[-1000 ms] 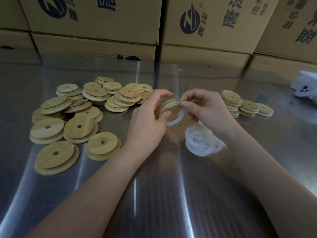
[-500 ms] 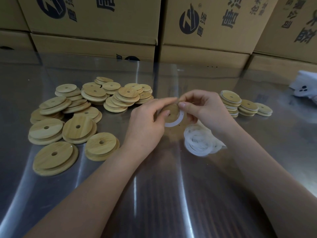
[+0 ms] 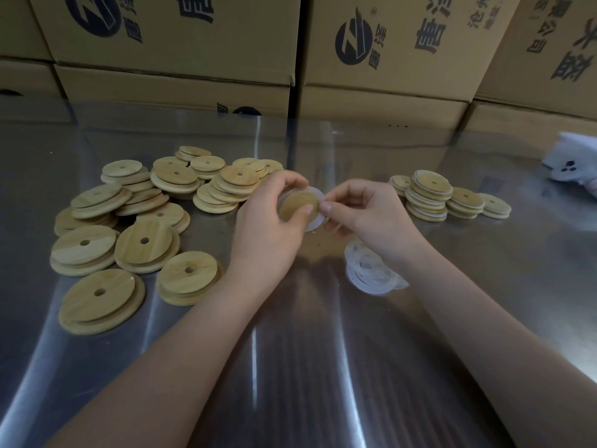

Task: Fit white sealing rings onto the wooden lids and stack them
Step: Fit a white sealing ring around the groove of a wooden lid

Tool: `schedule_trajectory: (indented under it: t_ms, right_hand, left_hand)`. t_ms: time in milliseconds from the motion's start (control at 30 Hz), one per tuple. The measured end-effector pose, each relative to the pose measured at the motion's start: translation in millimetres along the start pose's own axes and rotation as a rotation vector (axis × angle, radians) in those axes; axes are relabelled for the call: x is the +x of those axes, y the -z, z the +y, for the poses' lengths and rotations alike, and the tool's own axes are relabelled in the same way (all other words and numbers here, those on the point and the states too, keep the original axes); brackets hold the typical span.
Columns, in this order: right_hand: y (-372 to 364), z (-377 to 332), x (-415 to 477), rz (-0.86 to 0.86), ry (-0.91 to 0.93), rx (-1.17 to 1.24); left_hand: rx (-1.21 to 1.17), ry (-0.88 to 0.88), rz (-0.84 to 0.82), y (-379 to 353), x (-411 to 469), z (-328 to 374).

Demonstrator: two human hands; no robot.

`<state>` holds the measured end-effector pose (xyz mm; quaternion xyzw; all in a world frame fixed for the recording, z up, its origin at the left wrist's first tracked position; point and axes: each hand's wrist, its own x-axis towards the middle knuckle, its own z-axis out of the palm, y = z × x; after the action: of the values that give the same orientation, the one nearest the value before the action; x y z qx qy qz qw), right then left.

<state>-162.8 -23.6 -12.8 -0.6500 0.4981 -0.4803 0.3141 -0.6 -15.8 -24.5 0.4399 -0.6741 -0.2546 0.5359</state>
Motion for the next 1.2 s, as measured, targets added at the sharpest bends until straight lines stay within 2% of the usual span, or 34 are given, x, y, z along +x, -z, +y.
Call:
schedule_trajectory:
  t_ms: [100, 233, 433, 633, 767, 967, 1100, 1200]
  right_hand:
    - [-2, 0, 0, -0.008, 0.019, -0.012]
    - [-2, 0, 1, -0.007, 0.012, -0.018]
    - [3, -2, 3, -0.011, 0.034, -0.087]
    - [4, -3, 1, -0.054, -0.041, 0.008]
    - [3, -5, 0, -0.081, -0.101, 0.089]
    - [-3, -8, -1, -0.017, -0.12, 0.097]
    - [-7, -7, -2, 0.012, -0.098, 0.046]
    - [-9, -6, -2, 0.02, -0.054, 0.001]
  left_hand:
    - [0.073, -0.036, -0.019, -1, 0, -3]
    - [-0.008, 0.012, -0.009, 0, 2, -3]
    - [-0.341, 0.268, -0.015, -1, 0, 4]
    - [-0.469, 0.38, -0.053, 1, 1, 6]
    - [-0.474, 0.385, -0.063, 4, 2, 6]
    - [-0.543, 0.374, -0.025, 2, 4, 4]
    - [-0.48, 0.376, -0.044, 2, 4, 4]
    - [-0.344, 0.274, -0.035, 4, 3, 3]
